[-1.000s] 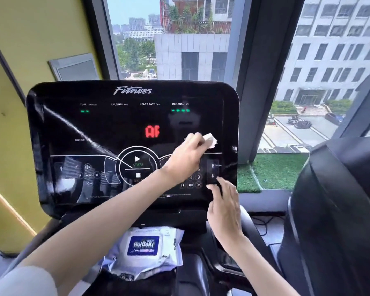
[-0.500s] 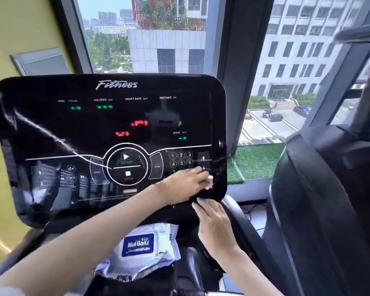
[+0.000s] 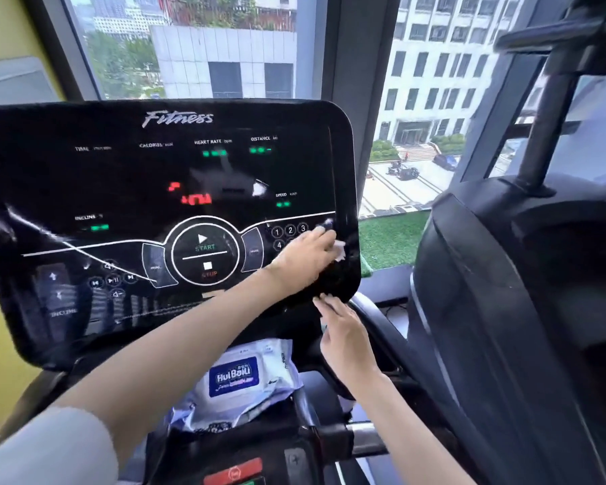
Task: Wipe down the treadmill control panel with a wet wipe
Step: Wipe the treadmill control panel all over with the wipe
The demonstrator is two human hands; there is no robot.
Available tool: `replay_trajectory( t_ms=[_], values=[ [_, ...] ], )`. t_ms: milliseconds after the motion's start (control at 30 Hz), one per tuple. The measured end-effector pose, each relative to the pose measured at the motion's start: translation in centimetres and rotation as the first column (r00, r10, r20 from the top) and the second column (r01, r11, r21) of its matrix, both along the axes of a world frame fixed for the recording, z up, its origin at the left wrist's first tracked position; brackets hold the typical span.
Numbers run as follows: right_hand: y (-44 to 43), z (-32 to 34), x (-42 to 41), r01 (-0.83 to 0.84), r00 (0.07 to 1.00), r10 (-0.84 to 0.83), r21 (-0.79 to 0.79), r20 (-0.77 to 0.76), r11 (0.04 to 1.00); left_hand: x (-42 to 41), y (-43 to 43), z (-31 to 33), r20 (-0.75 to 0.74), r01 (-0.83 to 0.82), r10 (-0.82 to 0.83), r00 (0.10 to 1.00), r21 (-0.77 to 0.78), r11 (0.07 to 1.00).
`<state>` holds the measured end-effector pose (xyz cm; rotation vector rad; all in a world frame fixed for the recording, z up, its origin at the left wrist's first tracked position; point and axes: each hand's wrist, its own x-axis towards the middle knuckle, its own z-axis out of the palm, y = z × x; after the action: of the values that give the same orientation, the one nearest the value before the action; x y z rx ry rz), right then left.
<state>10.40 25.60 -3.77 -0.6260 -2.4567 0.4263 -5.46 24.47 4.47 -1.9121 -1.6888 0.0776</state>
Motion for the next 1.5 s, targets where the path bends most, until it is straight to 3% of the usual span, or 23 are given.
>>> replay_trajectory(
  t_ms=[233, 367, 533, 633, 733, 800, 867, 933, 1000, 1033, 1067, 1133, 1200, 1233, 1267, 1300, 1333, 1400, 1433, 1500],
  values=[
    [-0.6, 0.2, -0.1, 0.023, 1.000, -0.025, -0.082, -0.012, 0.996, 0.4, -2.2, -1.2, -0.232, 0.123, -0.188, 0.954, -0.269, 0.955],
    [-1.0, 0.7, 0.0, 0.019, 0.999, -0.014, -0.092, 0.052, 0.996, -0.7, -1.7, 1.0, -0.224, 0.076, -0.106, 0.969, -0.138, 0.987],
    [-0.7, 0.8, -0.1, 0.015, 0.997, -0.010, -0.078, 0.072, 0.997, 1.6, -1.5, -0.9, -0.269, 0.089, -0.156, 0.950, -0.247, 0.965],
    [-0.5, 0.9, 0.0, -0.015, 0.998, 0.017, -0.039, 0.067, 0.999, 1.0, -2.5, -0.9, -0.211, 0.150, -0.203, 0.956, -0.245, 0.958],
    [-0.3, 1.4, 0.3, -0.031, 0.994, 0.030, 0.008, 0.101, 0.999, -1.1, -3.7, 1.5, -0.174, 0.089, -0.112, 0.978, -0.138, 0.987],
    [-0.3, 1.6, 0.4, -0.047, 0.990, 0.043, 0.022, 0.136, 0.999, -2.6, -4.2, 3.2, 0.021, -0.007, 0.006, 1.000, 0.051, 0.999],
    [-0.4, 1.7, 0.4, -0.067, 0.985, 0.054, 0.073, 0.165, 0.995, -2.8, -4.8, 3.3, 0.308, -0.234, 0.147, 0.940, 0.268, 0.935],
    [-0.3, 1.5, 0.1, -0.077, 0.978, 0.045, 0.151, 0.203, 0.986, -1.6, -5.4, 1.3, 0.434, -0.297, 0.145, 0.889, 0.308, 0.904],
    [0.0, 1.3, -0.3, -0.054, 0.975, 0.007, 0.207, 0.222, 0.977, -0.4, -6.1, -1.4, 0.243, -0.064, 0.048, 0.969, 0.061, 0.996],
    [0.2, 1.3, -0.4, -0.040, 0.976, -0.011, 0.230, 0.218, 0.972, -0.5, -6.5, -1.9, 0.154, 0.015, -0.006, 0.988, -0.060, 0.998],
    [0.2, 1.3, -0.5, -0.033, 0.977, -0.022, 0.252, 0.213, 0.967, -0.9, -6.6, -1.5, 0.156, 0.025, -0.012, 0.988, -0.083, 0.996],
    [0.2, 1.3, -0.6, -0.029, 0.982, -0.025, 0.283, 0.185, 0.959, -2.1, -5.9, 0.2, 0.326, -0.111, 0.069, 0.943, 0.112, 0.987],
    [0.0, 1.1, -0.7, -0.041, 0.989, -0.001, 0.283, 0.147, 0.958, -2.7, -5.3, 1.7, 0.583, -0.385, 0.106, 0.806, 0.379, 0.841],
    [0.0, 0.9, -0.7, -0.056, 0.992, 0.021, 0.279, 0.128, 0.959, -2.6, -5.1, 1.7, 0.640, -0.462, 0.102, 0.762, 0.427, 0.777],
    [0.0, 0.6, -0.8, -0.073, 0.993, 0.043, 0.274, 0.114, 0.959, -2.3, -5.0, 1.1, 0.627, -0.458, 0.115, 0.771, 0.419, 0.784],
    [0.1, 0.3, -0.9, -0.087, 0.992, 0.061, 0.266, 0.107, 0.960, -1.8, -5.1, 0.1, 0.550, -0.375, 0.137, 0.824, 0.348, 0.860],
    [0.2, 0.1, -1.0, -0.097, 0.992, 0.072, 0.259, 0.106, 0.961, -1.2, -5.3, -1.3, 0.438, -0.232, 0.122, 0.891, 0.207, 0.951],
    [0.4, 0.0, -0.9, -0.122, 0.989, 0.093, 0.264, 0.119, 0.957, -0.8, -6.4, -2.4, 0.291, -0.049, 0.063, 0.955, -0.054, 0.997],
    [0.5, 0.0, -0.8, -0.136, 0.986, 0.102, 0.276, 0.133, 0.951, -1.3, -6.6, -1.9, 0.289, -0.046, 0.061, 0.955, -0.056, 0.997],
    [0.6, 0.2, -0.7, -0.150, 0.983, 0.111, 0.301, 0.143, 0.942, -2.3, -6.1, -0.6, 0.430, -0.182, 0.111, 0.896, 0.127, 0.975]
  ],
)
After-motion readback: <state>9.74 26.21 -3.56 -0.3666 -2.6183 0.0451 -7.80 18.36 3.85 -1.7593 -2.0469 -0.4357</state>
